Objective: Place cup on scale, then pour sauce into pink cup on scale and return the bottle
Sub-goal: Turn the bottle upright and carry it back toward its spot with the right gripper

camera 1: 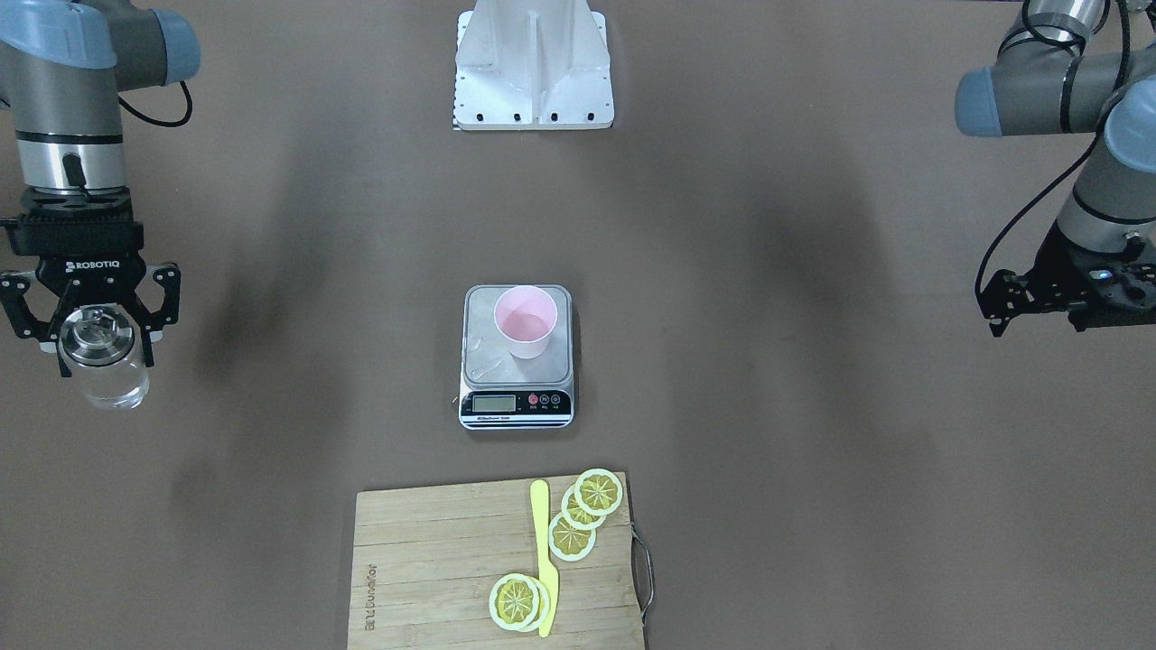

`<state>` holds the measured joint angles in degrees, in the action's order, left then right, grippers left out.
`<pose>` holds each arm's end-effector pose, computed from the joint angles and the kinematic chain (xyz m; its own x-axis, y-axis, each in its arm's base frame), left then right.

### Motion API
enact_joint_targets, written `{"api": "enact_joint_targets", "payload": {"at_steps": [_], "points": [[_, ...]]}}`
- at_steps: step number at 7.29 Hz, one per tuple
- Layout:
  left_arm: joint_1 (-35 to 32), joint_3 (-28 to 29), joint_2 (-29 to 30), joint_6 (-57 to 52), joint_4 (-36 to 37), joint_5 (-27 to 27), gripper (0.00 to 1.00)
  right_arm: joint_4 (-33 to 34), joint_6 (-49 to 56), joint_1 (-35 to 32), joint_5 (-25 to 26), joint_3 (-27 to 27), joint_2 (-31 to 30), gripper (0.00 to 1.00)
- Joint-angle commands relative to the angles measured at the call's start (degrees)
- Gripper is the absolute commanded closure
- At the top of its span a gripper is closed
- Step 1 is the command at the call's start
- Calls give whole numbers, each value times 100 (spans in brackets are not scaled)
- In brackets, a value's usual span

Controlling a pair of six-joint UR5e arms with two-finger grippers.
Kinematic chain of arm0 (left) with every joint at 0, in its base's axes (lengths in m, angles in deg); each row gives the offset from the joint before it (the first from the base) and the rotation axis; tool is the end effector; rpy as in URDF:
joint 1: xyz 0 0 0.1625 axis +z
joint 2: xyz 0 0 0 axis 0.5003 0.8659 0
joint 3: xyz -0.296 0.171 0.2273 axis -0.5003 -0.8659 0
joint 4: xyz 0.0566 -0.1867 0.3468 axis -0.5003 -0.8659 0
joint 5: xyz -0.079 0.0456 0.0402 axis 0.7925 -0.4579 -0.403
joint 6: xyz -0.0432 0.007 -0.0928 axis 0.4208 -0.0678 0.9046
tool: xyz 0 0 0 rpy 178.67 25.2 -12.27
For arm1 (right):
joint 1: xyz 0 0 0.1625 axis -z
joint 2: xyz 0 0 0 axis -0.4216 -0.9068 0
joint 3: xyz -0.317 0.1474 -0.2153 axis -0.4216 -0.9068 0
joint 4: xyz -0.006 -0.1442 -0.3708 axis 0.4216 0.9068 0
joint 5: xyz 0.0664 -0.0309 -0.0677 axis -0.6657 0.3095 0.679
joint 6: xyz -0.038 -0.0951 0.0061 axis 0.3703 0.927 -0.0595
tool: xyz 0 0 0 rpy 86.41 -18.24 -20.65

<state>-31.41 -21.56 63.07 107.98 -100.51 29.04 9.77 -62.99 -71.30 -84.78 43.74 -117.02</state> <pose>0.1725 -0.5212 0.4969 0.8502 0.0609 -0.5228 0.0713 0.9708 0.2291 -0.2444 -0.4750 0.3903 0.8962 -0.2420 0.3719 -0.1195 0.6755 0.7276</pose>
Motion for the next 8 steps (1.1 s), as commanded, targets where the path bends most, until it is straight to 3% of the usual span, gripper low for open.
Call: {"api": "enact_joint_targets", "payload": {"at_steps": [1, 3, 4, 8], "points": [[-18, -11, -1, 0, 0, 0, 2, -369, -1135, -197, -570, -161, -22, 100], [-27, -11, -10, 0, 0, 0, 2, -2007, -1403, -294, -784, -992, -381, 100], [-27, -11, -18, 0, 0, 0, 2, -2451, -1403, -346, -889, -1258, -417, 100], [-27, -11, -45, 0, 0, 0, 2, -2491, -1316, -382, -846, -1409, -505, 100]]}}
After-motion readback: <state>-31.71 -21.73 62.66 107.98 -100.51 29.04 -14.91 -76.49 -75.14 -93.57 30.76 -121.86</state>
